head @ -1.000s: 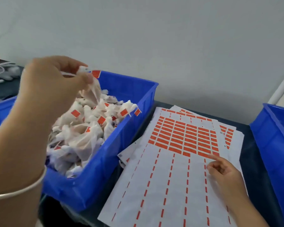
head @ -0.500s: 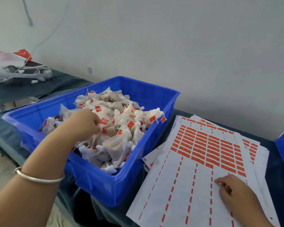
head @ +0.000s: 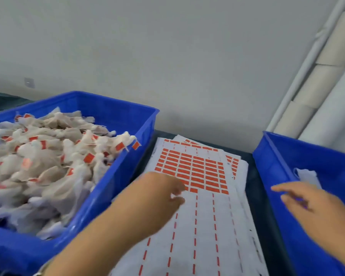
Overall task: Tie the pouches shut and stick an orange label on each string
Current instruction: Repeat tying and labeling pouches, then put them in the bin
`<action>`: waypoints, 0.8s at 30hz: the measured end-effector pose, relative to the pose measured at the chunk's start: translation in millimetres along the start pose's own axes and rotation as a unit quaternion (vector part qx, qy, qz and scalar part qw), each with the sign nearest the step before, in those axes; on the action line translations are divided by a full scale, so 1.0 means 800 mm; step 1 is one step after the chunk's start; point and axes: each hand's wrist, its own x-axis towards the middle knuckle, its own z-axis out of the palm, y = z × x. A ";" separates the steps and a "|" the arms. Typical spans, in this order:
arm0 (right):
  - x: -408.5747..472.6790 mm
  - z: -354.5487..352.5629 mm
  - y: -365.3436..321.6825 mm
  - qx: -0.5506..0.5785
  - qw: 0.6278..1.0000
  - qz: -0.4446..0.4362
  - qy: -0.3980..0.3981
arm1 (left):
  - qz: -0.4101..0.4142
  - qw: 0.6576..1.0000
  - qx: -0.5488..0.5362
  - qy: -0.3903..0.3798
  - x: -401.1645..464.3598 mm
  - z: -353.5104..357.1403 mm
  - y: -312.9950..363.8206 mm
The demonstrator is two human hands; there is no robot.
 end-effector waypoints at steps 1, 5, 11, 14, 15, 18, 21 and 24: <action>0.008 -0.015 0.019 -0.013 0.999 0.045 0.011 | 0.003 0.999 -0.006 -0.032 0.015 0.024 0.006; 0.034 -0.054 0.107 -0.163 0.956 0.216 -0.114 | -0.004 0.996 -0.012 -0.091 0.065 0.120 0.014; 0.026 -0.046 0.158 -0.239 0.883 0.254 -0.315 | 0.077 0.990 0.109 -0.034 0.103 0.212 -0.005; 0.035 -0.041 0.172 -0.246 0.909 0.240 -0.235 | 0.086 0.989 0.119 0.004 0.114 0.228 -0.011; 0.038 -0.041 0.176 -0.246 0.916 0.237 -0.207 | 0.088 0.989 0.117 0.010 0.116 0.230 -0.012; 0.047 -0.039 0.184 -0.233 0.929 0.241 -0.159 | 0.085 0.989 0.116 0.020 0.118 0.234 -0.015; 0.054 -0.039 0.187 -0.215 0.940 0.244 -0.103 | 0.081 0.990 0.110 0.026 0.117 0.234 -0.016; 0.061 -0.043 0.185 -0.215 0.948 0.228 -0.061 | 0.079 0.991 0.102 0.030 0.115 0.232 -0.016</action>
